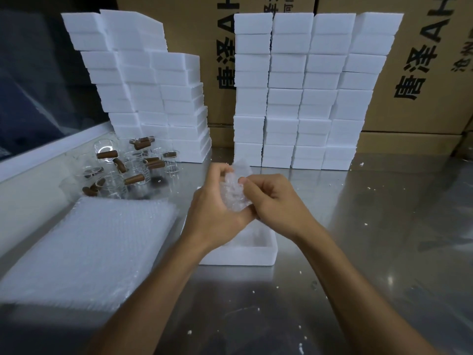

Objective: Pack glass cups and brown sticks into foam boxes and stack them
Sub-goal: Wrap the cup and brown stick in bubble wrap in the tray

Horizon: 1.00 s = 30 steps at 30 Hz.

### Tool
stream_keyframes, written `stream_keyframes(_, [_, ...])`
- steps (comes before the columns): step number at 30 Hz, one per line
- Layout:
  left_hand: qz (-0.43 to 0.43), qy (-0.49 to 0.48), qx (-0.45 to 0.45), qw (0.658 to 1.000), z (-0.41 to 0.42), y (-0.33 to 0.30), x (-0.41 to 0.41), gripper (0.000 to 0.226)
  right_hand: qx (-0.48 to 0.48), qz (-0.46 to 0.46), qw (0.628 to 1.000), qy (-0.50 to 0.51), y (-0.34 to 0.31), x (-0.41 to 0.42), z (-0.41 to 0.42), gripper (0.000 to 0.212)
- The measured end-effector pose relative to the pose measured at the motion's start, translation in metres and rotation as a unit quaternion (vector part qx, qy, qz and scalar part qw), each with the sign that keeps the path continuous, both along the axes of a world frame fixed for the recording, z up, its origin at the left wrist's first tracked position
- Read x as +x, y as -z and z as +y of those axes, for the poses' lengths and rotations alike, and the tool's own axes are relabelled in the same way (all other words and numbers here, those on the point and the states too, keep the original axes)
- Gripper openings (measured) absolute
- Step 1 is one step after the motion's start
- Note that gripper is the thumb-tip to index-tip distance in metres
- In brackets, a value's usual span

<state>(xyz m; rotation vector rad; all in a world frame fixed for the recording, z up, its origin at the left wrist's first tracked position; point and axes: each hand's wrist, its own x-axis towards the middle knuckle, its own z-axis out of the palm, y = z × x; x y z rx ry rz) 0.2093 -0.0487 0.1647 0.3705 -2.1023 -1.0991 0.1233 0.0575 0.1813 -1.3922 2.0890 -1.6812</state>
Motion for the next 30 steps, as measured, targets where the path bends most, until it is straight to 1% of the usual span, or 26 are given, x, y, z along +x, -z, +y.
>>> stream_keyframes(3, [0.005,0.005,-0.015,1.0,-0.004,-0.003,0.003,0.076,0.021,0.016,0.999,-0.026,0.0,0.006,-0.004,0.052])
stream_keyframes(6, [-0.003,0.03,-0.02,0.999,-0.005,-0.005,0.005,0.091,0.027,0.015,0.999,-0.032,-0.001,0.005,-0.004,0.055])
stream_keyframes(7, [-0.003,0.032,-0.022,0.999,-0.004,-0.005,0.005,0.09,0.016,0.005,0.999,-0.033,0.0,0.004,-0.003,0.055])
stream_keyframes(8, [0.002,0.027,-0.023,0.999,-0.003,-0.006,0.005,0.08,-0.005,-0.009,0.999,-0.032,0.001,0.004,-0.003,0.053])
stream_keyframes(9, [0.01,0.021,-0.019,1.0,-0.004,-0.007,0.005,0.066,-0.035,-0.027,0.999,-0.026,0.003,0.004,-0.004,0.046])
stream_keyframes(10, [0.019,0.017,-0.008,1.0,-0.004,-0.008,0.005,0.053,-0.069,-0.047,0.996,-0.01,0.004,0.004,-0.006,0.035])
stream_keyframes(11, [0.024,0.014,0.001,1.0,-0.005,-0.009,0.005,0.046,-0.097,-0.065,0.993,0.014,0.005,0.005,-0.008,0.022])
stream_keyframes(12, [0.027,0.012,0.003,1.0,-0.007,-0.01,0.005,0.043,-0.112,-0.075,0.99,0.039,0.006,0.005,-0.01,0.016])
stream_keyframes(13, [0.025,0.009,-0.003,1.0,-0.01,-0.01,0.005,0.043,-0.113,-0.071,0.989,0.056,0.007,0.004,-0.011,0.015])
stream_keyframes(14, [0.021,0.007,-0.012,1.0,-0.012,-0.01,0.005,0.042,-0.109,-0.055,0.991,0.06,0.008,0.004,-0.012,0.015])
stream_keyframes(16, [0.01,0.003,-0.027,1.0,-0.016,-0.009,0.004,0.04,-0.099,-0.009,0.994,0.037,0.009,0.004,-0.012,0.011])
stream_keyframes(18, [0.004,-0.006,-0.013,1.0,-0.019,-0.008,0.003,0.043,-0.085,0.019,0.996,0.014,0.009,0.007,-0.012,0.02])
stream_keyframes(21, [-0.002,-0.004,0.028,1.0,-0.022,-0.01,0.004,0.048,-0.055,0.049,0.997,-0.003,0.01,0.01,-0.013,0.038])
stream_keyframes(24, [-0.007,0.011,0.032,0.999,-0.027,-0.013,0.006,0.052,-0.029,0.043,0.998,-0.038,0.011,0.015,-0.012,0.05])
stream_keyframes(25, [-0.008,0.021,0.039,0.999,-0.028,-0.014,0.007,0.051,-0.016,0.042,0.998,-0.052,0.01,0.015,-0.012,0.05])
stream_keyframes(28, [-0.023,0.046,0.098,0.994,-0.031,-0.016,0.009,0.053,0.058,0.062,0.993,-0.086,0.007,0.011,-0.008,0.036])
stream_keyframes(30, [-0.061,0.061,0.158,0.984,-0.031,-0.018,0.012,0.057,0.108,0.069,0.986,-0.11,0.007,0.008,-0.006,0.039])
